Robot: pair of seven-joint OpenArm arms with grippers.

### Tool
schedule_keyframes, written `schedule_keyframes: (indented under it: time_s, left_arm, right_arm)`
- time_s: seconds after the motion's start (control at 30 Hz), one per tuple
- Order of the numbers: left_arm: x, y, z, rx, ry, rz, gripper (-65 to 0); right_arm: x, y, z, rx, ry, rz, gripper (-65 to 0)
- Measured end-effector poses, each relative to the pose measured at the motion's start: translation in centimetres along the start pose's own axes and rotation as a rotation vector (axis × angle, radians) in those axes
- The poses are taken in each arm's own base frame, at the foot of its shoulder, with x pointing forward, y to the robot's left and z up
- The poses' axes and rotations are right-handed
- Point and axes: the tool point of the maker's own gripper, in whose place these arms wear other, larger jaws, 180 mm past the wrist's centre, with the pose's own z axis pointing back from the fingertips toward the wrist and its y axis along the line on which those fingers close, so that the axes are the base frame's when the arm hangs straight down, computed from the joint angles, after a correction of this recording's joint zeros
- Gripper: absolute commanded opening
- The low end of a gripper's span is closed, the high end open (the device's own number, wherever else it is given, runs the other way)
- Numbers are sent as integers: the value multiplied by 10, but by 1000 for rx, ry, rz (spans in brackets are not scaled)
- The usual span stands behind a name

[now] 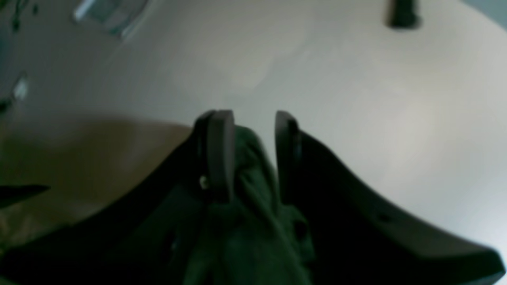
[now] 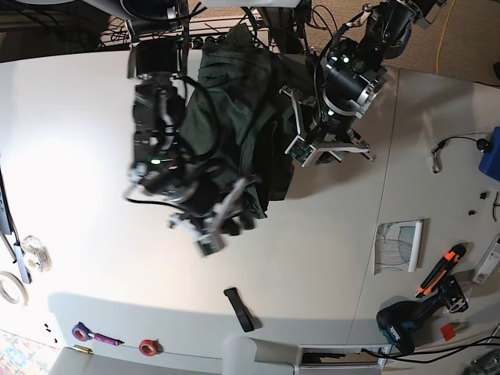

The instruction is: Layout the t-shirt on the table in an organized manner, then fold the t-shirt properly

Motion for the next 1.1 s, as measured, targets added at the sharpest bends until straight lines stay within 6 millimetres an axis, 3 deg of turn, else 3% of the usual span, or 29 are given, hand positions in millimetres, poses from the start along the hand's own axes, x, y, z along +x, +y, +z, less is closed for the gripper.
schedule_keyframes:
  time_s: [0.1,0.2,0.3,0.4,0.53,0.73,0.9,1.1]
  left_arm:
    - [1,-7,0,-38,-7,26,-425]
    - [4,-32,3,-180,-14,63,-425]
    - [11,-60,10,-333,-38,78,-425]
    - [26,-67,19,-371,-87,82,-425]
    - [42,-71,34,-407,-127,96,-425]
    - [12,-90,41,-440,-37,121,-425]
    - [-8,-81,26,-346,13,103,-425]
    - [-9,-80,25,-342,16,98,-425]
  right_arm:
    - [2,-7,27,36,-57,-57,-467]
    - [-11,3,48,136,-86,-121,-468]
    - [-36,20,59,229,-53,-153,-468]
    - [-64,31,65,264,20,-198,-468]
    - [-80,40,71,296,50,-239,-468]
    - [-109,43,76,270,142,-250,-469]
    - [-135,26,76,162,261,-192,-470]
    - [-138,15,75,101,272,-176,-470]
